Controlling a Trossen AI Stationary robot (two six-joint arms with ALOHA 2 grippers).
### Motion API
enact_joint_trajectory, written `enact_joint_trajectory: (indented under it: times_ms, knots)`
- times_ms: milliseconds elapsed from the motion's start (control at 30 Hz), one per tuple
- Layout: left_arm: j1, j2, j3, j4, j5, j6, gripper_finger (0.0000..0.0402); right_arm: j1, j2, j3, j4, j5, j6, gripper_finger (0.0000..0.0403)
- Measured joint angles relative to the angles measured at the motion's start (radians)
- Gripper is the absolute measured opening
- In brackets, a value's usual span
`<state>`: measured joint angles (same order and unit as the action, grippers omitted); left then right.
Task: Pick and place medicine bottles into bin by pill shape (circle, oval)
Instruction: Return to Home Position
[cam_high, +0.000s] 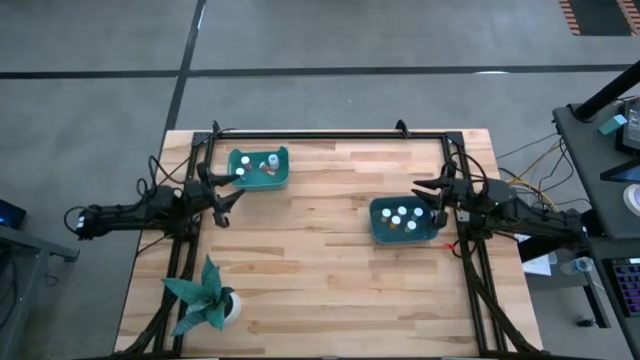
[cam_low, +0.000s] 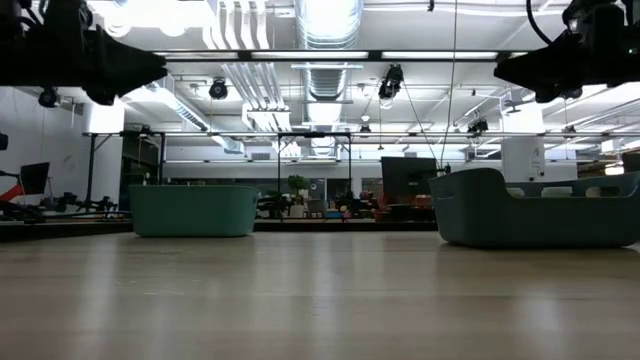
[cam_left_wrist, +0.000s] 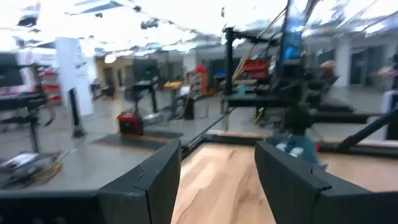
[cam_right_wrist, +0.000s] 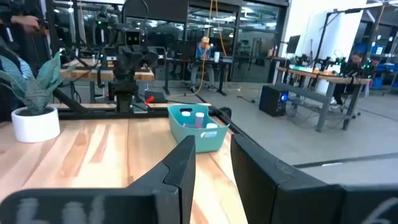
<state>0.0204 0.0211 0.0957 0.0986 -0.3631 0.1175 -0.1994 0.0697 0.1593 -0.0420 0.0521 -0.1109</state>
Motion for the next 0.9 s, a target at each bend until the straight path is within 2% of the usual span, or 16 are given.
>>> enact_joint_trajectory:
  times_ms: [100,233,400,500,767,900]
  knots:
    - [0.0,0.003,0.0,-0.008,-0.038,-0.006,0.0189,-0.002,-0.041,-0.002,-0.026,0.001,0.016,0.0093]
    - [0.0,0.003,-0.005,-0.009,-0.04,-0.019,0.0189,-0.006,-0.069,-0.021,-0.032,0.003,0.031,0.0093]
    - [0.0,0.001,-0.029,-0.003,-0.04,-0.033,0.0168,-0.008,-0.062,-0.077,0.051,0.029,0.068,0.0093]
    - [0.0,0.001,-0.054,-0.002,-0.04,-0.037,0.0143,-0.007,-0.062,-0.147,0.15,0.027,0.092,0.0093]
    - [0.0,0.006,-0.086,-0.009,-0.025,-0.053,0.0057,-0.009,-0.048,-0.146,0.114,0.038,0.127,0.0084]
    - [0.0,0.008,-0.087,-0.031,0.028,-0.054,0.001,-0.009,-0.047,-0.147,0.095,0.037,0.097,0.0072]
